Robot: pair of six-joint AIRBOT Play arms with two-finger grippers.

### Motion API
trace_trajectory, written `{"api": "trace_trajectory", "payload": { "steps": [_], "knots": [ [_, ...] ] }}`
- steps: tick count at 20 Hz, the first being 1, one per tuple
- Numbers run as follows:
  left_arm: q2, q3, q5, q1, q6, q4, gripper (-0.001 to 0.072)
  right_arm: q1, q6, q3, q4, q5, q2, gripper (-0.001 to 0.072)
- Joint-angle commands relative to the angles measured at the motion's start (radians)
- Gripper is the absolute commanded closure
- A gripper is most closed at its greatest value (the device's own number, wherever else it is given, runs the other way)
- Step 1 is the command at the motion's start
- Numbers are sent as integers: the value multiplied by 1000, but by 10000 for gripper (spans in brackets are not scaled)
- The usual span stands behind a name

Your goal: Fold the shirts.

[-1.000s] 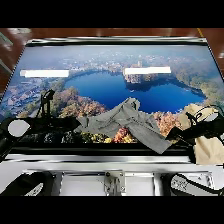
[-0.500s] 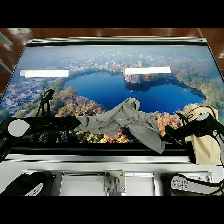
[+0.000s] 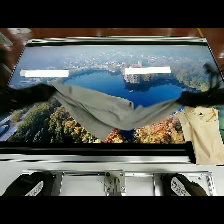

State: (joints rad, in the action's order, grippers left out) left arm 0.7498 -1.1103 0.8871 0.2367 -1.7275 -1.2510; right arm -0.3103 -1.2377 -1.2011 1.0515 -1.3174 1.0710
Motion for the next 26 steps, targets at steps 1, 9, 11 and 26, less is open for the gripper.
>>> {"api": "trace_trajectory", "payload": {
  "steps": [1,9,11,26],
  "knots": [
    [-43,-326,0,-121,72,-38,668,5,-19,-300,-30,126,-224,648],
    [-132,-599,156,-188,122,-120,668,4,-204,-488,129,286,-477,648],
    [-135,-598,328,-188,122,-183,668,4,-227,-488,172,288,-487,648],
    [-61,-5,409,-188,7,-159,668,5,-230,-336,248,152,105,648]
  ]
}}
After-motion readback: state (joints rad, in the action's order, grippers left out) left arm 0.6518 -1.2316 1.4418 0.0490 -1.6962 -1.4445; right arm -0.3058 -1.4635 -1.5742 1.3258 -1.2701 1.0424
